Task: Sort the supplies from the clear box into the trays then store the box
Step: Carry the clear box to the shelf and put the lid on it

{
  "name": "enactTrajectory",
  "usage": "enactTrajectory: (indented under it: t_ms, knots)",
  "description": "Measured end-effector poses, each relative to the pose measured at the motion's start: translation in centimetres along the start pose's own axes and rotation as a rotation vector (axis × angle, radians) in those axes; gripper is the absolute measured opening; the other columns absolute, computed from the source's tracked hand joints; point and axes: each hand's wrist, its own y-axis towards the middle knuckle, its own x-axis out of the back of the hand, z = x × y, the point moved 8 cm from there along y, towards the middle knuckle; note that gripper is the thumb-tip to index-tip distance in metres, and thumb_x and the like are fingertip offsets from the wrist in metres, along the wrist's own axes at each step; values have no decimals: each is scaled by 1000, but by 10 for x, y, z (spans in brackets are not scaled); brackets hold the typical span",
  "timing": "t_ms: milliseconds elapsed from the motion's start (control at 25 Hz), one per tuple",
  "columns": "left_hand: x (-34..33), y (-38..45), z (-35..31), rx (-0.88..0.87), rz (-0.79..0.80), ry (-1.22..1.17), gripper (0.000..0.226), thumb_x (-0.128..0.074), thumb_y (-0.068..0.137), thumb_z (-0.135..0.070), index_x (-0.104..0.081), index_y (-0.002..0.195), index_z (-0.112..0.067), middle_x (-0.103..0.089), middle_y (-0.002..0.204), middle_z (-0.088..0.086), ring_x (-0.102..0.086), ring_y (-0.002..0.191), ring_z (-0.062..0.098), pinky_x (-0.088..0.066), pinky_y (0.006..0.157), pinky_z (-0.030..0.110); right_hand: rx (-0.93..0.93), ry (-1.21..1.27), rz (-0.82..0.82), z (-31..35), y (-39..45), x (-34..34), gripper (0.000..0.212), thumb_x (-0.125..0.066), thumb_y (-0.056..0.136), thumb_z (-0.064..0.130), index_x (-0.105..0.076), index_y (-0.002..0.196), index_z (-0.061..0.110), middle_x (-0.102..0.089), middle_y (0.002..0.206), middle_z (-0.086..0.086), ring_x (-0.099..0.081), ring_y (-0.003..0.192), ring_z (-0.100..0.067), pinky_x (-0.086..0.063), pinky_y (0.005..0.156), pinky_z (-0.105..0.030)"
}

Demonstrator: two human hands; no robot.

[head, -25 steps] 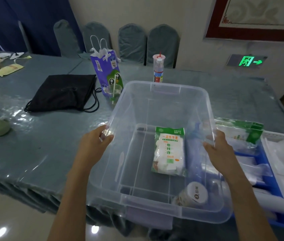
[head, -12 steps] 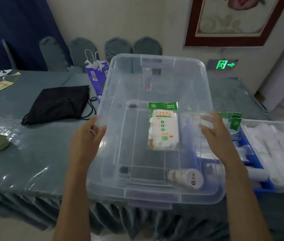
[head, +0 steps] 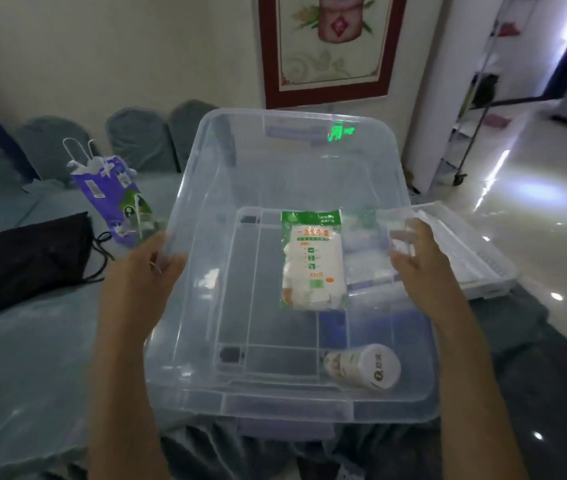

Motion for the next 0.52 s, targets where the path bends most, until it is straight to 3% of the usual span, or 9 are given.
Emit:
enactTrajectory:
  t_ms: [80, 160, 240, 280, 360, 440, 520]
  knots:
    - [-21, -1, -28, -68, 52, -26, 22, -65, 87, -21, -66, 108, -15, -55, 64, 6, -53, 62, 28, -40, 61, 34, -51, 7, -70, -21, -12, 34, 47, -46, 98, 11, -29, 142, 18, -51, 136, -2, -58, 105, -19, -44, 88, -29]
    - [-44, 1, -54, -124, 93, -66, 11, -65, 86, -21, -65, 96, -17, -52, 59, 2, -48, 56, 23, -38, 57, 33, -89, 13, -134, -38, -24, 69, 49, -46, 98, 9, -28, 143, 19, -49, 138, -1, -54, 113, -20, -46, 91, -32]
    - [-67, -1, -87, -178, 126, -122, 4, -65, 86, -22, -62, 88, -22, -51, 56, 0, -46, 53, 19, -38, 57, 33, -103, -11, -204, -50, -35, 107, 49, -46, 98, 8, -28, 143, 17, -49, 138, -1, -54, 107, -17, -48, 81, -16]
    - [-80, -4, -105, -210, 140, -143, 5, -66, 86, -23, -63, 90, -21, -52, 57, 2, -47, 54, 20, -38, 57, 34, -111, -39, -238, -57, -40, 127, 49, -46, 98, 8, -29, 143, 16, -49, 138, -1, -54, 102, -15, -42, 71, -5]
    - [-108, -12, -145, -259, 165, -161, 23, -66, 86, -28, -67, 106, -16, -56, 62, 8, -53, 60, 27, -39, 60, 34, -134, -84, -305, -76, -51, 170, 48, -45, 98, 8, -29, 143, 16, -51, 137, -1, -53, 93, -14, -38, 59, -1]
    - [-143, -21, -187, -282, 217, -183, 34, -66, 86, -29, -64, 118, -16, -56, 63, 7, -53, 63, 29, -37, 62, 33, -174, -113, -370, -101, -66, 214, 48, -44, 97, 6, -29, 143, 15, -52, 135, -2, -55, 88, -15, -37, 61, -5]
    - [-178, -33, -230, -313, 287, -241, 42, -66, 82, -35, -64, 120, -17, -52, 59, 0, -50, 60, 27, -39, 61, 34, -214, -139, -419, -128, -82, 255, 46, -45, 98, 8, -32, 142, 14, -51, 134, 0, -57, 97, -17, -38, 68, -12]
